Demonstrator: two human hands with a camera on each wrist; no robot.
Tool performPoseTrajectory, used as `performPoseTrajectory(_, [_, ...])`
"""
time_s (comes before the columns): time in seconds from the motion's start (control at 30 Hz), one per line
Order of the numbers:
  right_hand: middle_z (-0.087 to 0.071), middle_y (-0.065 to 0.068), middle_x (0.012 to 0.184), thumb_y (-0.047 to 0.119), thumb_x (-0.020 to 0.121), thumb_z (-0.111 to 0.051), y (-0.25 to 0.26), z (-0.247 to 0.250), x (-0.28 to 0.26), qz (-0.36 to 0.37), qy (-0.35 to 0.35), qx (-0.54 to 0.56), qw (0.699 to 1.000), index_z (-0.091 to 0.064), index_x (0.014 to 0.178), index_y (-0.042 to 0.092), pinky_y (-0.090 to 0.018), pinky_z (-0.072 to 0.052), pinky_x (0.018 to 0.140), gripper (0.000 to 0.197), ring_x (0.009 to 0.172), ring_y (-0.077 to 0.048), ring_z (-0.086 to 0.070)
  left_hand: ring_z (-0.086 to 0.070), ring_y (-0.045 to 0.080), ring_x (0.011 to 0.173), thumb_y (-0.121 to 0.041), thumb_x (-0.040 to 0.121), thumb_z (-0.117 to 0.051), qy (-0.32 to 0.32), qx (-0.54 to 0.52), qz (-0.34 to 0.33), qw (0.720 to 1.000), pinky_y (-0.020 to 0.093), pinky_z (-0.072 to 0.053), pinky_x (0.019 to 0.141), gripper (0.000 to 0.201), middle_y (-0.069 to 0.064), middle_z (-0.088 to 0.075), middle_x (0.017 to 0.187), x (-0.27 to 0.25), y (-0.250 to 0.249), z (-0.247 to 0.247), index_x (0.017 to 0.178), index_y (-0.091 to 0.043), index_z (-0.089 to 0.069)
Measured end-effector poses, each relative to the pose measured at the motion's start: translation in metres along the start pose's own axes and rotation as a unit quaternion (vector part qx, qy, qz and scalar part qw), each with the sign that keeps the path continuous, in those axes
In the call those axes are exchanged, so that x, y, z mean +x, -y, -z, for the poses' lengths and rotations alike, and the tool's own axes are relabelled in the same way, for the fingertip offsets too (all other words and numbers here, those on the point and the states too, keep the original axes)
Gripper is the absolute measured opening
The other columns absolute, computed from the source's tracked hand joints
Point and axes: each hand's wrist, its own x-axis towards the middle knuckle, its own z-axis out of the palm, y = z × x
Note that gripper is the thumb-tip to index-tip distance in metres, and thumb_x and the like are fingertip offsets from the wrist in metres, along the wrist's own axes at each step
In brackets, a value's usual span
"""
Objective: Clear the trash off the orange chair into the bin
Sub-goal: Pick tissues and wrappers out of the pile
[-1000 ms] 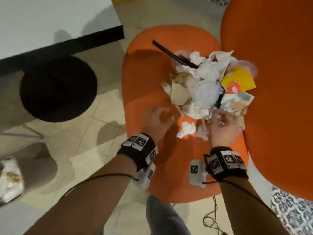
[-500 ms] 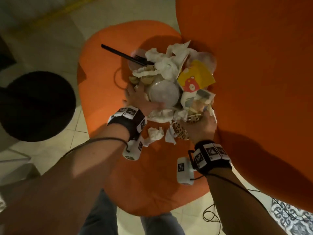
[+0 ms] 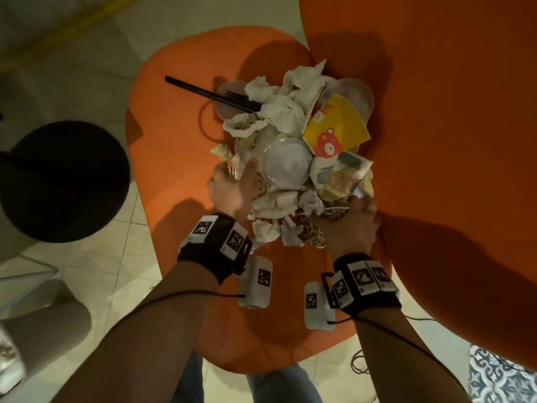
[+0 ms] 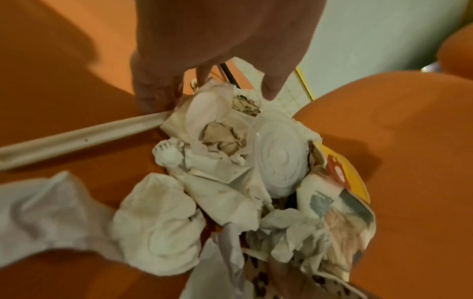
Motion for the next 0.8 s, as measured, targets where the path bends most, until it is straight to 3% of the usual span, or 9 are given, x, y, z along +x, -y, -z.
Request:
performPoseTrajectory(0.2, [-0.029,-0.013,0.144,0.052,0.063,-0.079,-0.001,0.000,0.005,-0.016,0.007,0.049,0.999,-0.026,0.146,0.019,-0.046,-0.036,0.103,0.104,0.129,-0.037,-0.033,-0.059,0.031,0.103,-0.058,0.044,-0.071,0.006,0.014,0.044,0.999,0.046,-0.053,0.086,0.093,0.012,-0.059,0.118,-0.009,0.007,-0.008,0.121,-0.008,-0.052])
performPoseTrajectory(0.27, [-0.033,-0.013,0.141,0.054,0.059,-0.081,0.001,0.000,0.007,-0.032,0.011,0.067,0.997,-0.028,0.144,0.018,-0.045,-0.039,0.101,0.106,0.128,-0.036,-0.035,-0.059,0.030,0.105,-0.051,0.051,-0.079,0.019,0.010,0.039,0.999,0.044,-0.053,0.087,0.086,0.011,-0.059,0.117,-0.010,0.006,-0.016,0.119,-0.008,-0.050])
performPoseTrajectory(0.4, [-0.036,-0.014,0.132,0.060,0.055,-0.081,0.005,0.005,0.008,-0.064,0.014,0.053,0.996,-0.037,0.134,0.010,-0.046,-0.041,0.099,0.103,0.122,-0.037,-0.038,-0.059,0.022,0.101,-0.056,0.045,-0.078,0.044,0.031,-0.001,0.999,0.043,-0.054,0.085,0.088,0.002,-0.061,0.112,-0.010,0.007,-0.029,0.117,-0.015,-0.048])
performPoseTrajectory(0.5, [-0.036,-0.015,0.130,0.060,0.053,-0.081,0.005,0.005,0.006,-0.050,0.015,0.035,0.998,-0.038,0.131,0.008,-0.049,-0.040,0.100,0.103,0.122,-0.038,-0.037,-0.056,0.021,0.099,-0.038,0.063,-0.080,0.037,0.065,-0.004,0.997,0.038,-0.052,0.083,0.074,0.004,-0.058,0.112,-0.007,0.006,-0.030,0.121,-0.011,-0.043])
performPoseTrajectory(0.6, [-0.040,-0.015,0.133,0.053,0.054,-0.085,0.002,0.005,0.005,-0.040,0.020,0.079,0.996,-0.038,0.132,0.010,-0.047,-0.042,0.100,0.101,0.123,-0.037,-0.041,-0.061,0.026,0.095,-0.028,0.067,-0.072,0.050,0.078,-0.024,0.995,0.029,-0.049,0.067,0.065,0.007,-0.062,0.103,-0.001,0.009,-0.028,0.122,-0.006,-0.045])
performPoseTrajectory(0.7, [-0.053,-0.011,0.128,0.047,0.053,-0.087,-0.002,0.004,0.005,-0.062,0.027,0.187,0.980,-0.041,0.128,0.013,-0.044,-0.049,0.094,0.095,0.118,-0.032,-0.052,-0.064,0.025,0.086,-0.034,0.057,-0.067,0.055,0.073,-0.037,0.995,0.023,-0.047,0.058,0.060,0.005,-0.066,0.093,0.000,0.013,-0.025,0.110,-0.008,-0.054])
performPoseTrajectory(0.8, [-0.058,-0.007,0.123,0.034,0.060,-0.087,-0.003,0.003,0.000,-0.068,0.016,0.261,0.963,-0.043,0.127,0.014,-0.035,-0.050,0.085,0.083,0.112,-0.027,-0.057,-0.066,0.023,0.086,-0.045,0.050,-0.065,0.051,0.054,-0.051,0.996,0.036,-0.056,0.070,0.067,0.004,-0.070,0.093,0.002,0.020,-0.020,0.106,-0.010,-0.059])
